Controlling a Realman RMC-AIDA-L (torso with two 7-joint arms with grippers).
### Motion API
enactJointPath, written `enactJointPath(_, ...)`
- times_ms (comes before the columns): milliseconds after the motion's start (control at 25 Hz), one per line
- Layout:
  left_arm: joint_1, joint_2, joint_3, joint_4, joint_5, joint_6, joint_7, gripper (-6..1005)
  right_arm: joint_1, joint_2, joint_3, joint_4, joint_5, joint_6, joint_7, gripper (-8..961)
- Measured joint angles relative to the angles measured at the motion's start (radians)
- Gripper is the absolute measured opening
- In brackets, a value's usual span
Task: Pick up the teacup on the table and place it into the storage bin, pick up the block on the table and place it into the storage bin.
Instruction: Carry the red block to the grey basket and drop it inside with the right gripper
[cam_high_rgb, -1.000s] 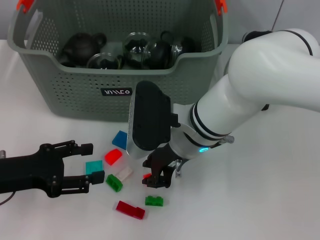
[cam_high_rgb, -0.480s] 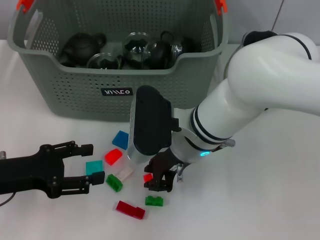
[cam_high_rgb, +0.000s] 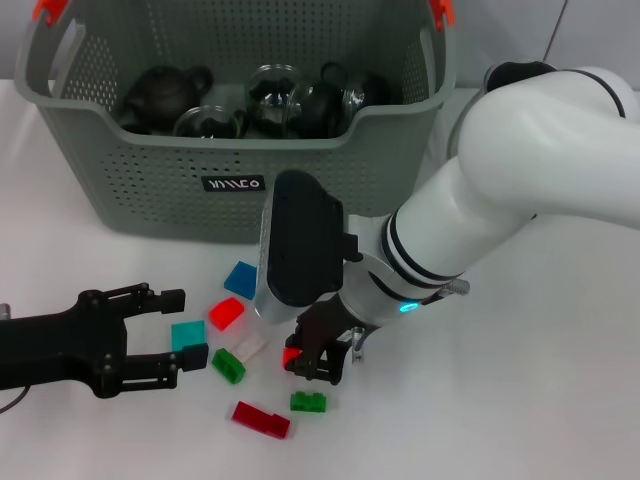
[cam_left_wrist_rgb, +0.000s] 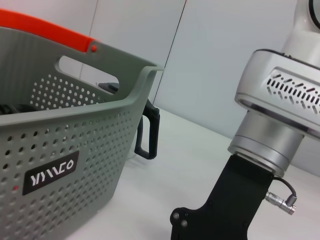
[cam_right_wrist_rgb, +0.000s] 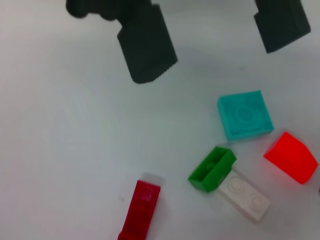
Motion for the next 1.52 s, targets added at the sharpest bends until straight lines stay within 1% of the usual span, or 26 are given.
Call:
enactJointPath(280, 0.002, 0.0, -0.002, -0.001, 0.001, 0.003, -0.002, 830, -0.005, -0.007, 0.006, -0.016, 0.0, -0.007, 0.006, 209)
enactJointPath(400, 0.005, 0.004, -0.002, -0.002, 0.001, 0.004, -0.003, 830, -0.025, -0.016, 0.023, -0.057, -0.004, -0.019, 0.016, 204)
enactJointPath(480, 0.009, 0.008, -0.002, -0.002, 0.001, 0.006, -0.003, 830, -0.048, -0.021, 0.052, -0.098, -0.014, -0.044, 0.017, 204)
enactJointPath(720, 0.023, 0.02, -0.002, -0.004, -0.002, 0.028, 0.002, 830, -0.112, -0.021, 0.173, -0.249, -0.068, -0.16, 0.016, 203)
enactJointPath(880, 0.026, 0.022, -0.002, -0.004, -0.002, 0.035, 0.004, 830, -0.127, -0.021, 0.254, -0.337, -0.075, -0.24, 0.02, 203)
enactJointPath(1160, 0.029, 0.026, -0.002, -0.004, -0.007, 0.037, 0.006, 830, -0.093, -0.02, 0.394, -0.442, -0.086, -0.329, 0.056, 204)
enactJointPath(1520, 0.016, 0.026, -0.002, -0.004, -0.008, 0.037, 0.014, 830, -0.029, -0.021, 0.586, -0.519, -0.101, -0.346, 0.069, 203)
